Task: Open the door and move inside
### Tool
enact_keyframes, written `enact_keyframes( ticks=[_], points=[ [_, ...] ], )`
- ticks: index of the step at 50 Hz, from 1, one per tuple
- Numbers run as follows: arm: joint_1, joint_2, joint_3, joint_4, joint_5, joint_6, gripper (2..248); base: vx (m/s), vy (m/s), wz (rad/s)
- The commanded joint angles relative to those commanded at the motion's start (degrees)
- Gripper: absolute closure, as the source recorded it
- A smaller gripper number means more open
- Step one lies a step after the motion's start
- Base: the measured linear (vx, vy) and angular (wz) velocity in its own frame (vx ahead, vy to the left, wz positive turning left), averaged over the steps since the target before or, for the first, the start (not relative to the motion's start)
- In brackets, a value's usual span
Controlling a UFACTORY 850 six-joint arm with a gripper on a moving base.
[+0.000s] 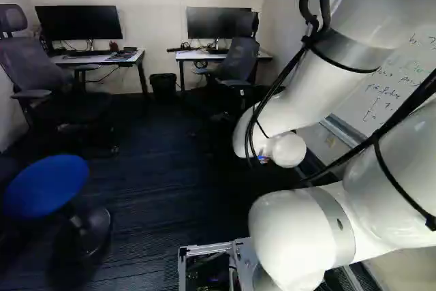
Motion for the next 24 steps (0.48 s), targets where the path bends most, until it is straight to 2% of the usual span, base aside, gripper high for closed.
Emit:
enact_keyframes(
  ticks=[24],
  points=[
    [0.00,0.00,0.00,0.00,0.00,0.00,3,0.000,0.000,0.000]
  ],
)
